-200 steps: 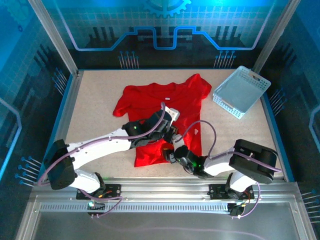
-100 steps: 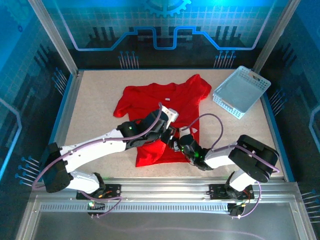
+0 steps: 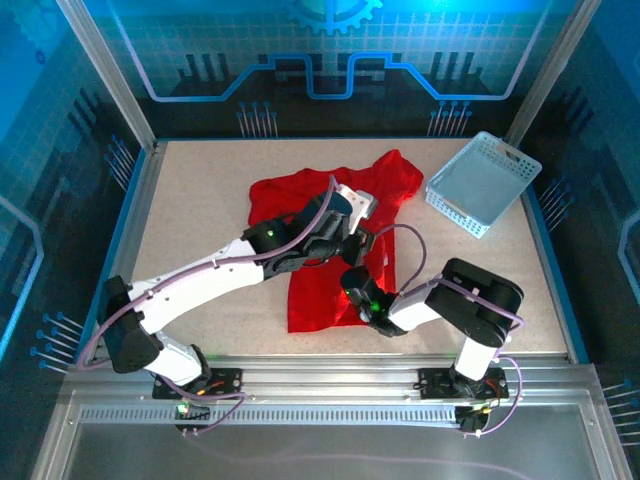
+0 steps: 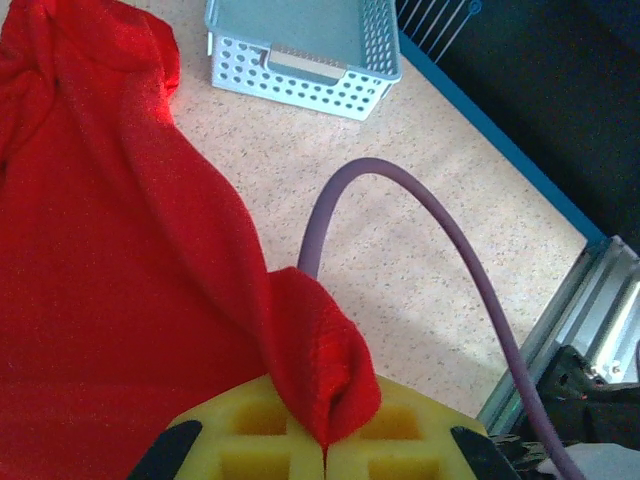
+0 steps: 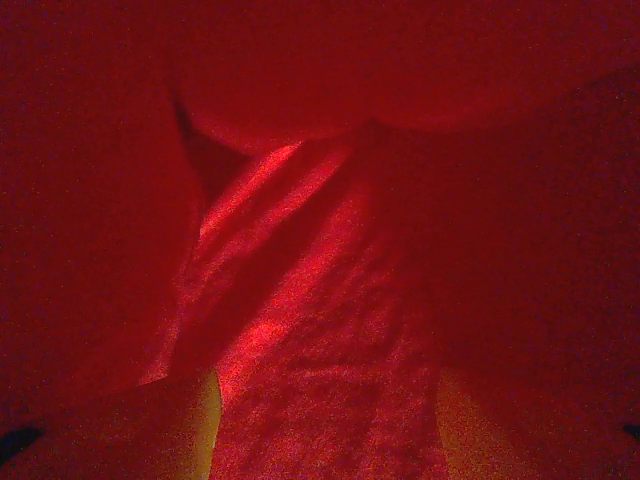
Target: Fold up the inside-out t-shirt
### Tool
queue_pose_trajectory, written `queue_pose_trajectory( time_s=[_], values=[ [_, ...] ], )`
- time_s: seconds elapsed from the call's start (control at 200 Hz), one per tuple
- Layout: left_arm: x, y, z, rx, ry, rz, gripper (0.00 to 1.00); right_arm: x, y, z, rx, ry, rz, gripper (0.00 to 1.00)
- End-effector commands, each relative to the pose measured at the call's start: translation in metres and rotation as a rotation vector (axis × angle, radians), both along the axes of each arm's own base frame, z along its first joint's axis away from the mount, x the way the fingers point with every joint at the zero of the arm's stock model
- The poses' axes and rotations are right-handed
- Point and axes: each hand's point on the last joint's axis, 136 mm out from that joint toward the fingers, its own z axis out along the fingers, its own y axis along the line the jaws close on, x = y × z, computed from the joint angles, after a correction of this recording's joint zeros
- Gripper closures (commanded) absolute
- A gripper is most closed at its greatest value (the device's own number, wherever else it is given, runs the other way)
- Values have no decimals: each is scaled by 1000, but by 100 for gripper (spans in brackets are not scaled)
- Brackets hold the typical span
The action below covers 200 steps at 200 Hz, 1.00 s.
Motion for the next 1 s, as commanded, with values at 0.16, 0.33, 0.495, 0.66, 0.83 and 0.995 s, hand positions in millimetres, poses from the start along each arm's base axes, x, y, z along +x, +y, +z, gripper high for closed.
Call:
queue_pose_trajectory(
  time_s=[0.16, 0.33, 0.495, 0.66, 0.83, 0.995],
  values=[
    [-14, -9, 26, -94, 53, -54, 96, 61, -23, 32, 194, -42, -170, 39],
    [-17, 1, 46, -108, 4, -53, 95, 83, -19, 35, 297, -13, -108, 39],
    [-15, 20, 43, -58, -51, -28, 94, 75, -18, 33, 324, 21, -48, 39],
    [-14, 8, 45, -102, -20, -43, 93, 72, -11, 29, 208, -6, -100, 39],
    [3, -9, 45, -97, 21, 0, 95, 69, 12, 38, 177, -65, -126, 38],
    [11, -30, 57, -132, 64, 11, 98, 77, 15, 33, 134, -73, -192, 37]
  ],
)
